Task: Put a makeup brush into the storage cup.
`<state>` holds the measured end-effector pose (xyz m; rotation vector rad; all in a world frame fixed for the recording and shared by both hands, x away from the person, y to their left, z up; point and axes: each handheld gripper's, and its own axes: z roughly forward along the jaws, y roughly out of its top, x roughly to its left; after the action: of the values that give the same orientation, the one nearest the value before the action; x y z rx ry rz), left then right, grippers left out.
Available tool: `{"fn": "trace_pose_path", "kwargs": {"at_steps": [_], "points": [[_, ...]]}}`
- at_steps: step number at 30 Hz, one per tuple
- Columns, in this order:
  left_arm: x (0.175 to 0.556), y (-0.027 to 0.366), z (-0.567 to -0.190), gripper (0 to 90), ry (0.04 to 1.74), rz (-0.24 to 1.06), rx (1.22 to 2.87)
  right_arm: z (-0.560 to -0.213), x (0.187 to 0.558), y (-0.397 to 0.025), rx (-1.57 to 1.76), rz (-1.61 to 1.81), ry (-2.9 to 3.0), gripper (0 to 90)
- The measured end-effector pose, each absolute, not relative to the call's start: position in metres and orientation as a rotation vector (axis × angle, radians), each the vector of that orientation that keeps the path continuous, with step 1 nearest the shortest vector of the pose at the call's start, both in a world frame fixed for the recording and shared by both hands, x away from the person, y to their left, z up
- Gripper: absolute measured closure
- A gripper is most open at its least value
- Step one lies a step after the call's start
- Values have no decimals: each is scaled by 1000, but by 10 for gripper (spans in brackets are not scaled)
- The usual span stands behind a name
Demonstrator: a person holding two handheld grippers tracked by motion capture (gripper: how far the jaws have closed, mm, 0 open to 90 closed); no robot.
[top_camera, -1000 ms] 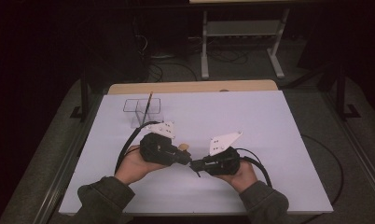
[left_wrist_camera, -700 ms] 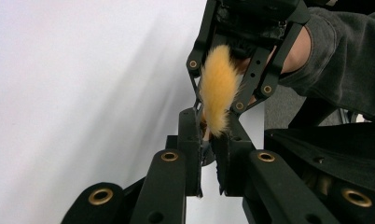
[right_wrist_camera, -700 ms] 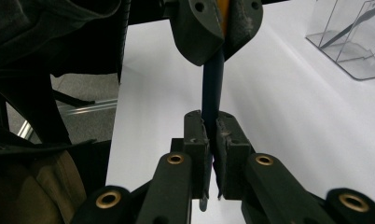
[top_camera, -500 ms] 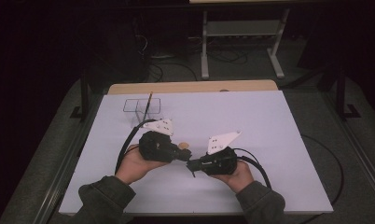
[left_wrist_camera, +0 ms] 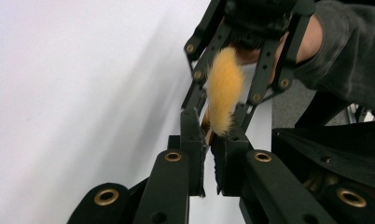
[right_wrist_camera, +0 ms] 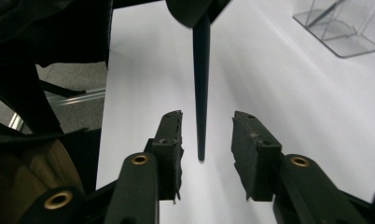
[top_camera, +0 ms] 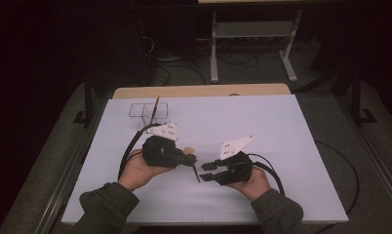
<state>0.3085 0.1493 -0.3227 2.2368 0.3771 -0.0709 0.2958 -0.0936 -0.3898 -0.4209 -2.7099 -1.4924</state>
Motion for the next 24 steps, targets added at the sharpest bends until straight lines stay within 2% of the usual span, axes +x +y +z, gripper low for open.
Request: {"fn": "trace_pose_path", "kwargs": {"at_steps": [11,24], "points": [[319,163,-321,833,402,-42,2248,-388,295,-121,-506,-1446,-2761,524],[329,174,-321,833,435,-15,2278,-391,296,-153,-602,-1432,-2782,465]]}}
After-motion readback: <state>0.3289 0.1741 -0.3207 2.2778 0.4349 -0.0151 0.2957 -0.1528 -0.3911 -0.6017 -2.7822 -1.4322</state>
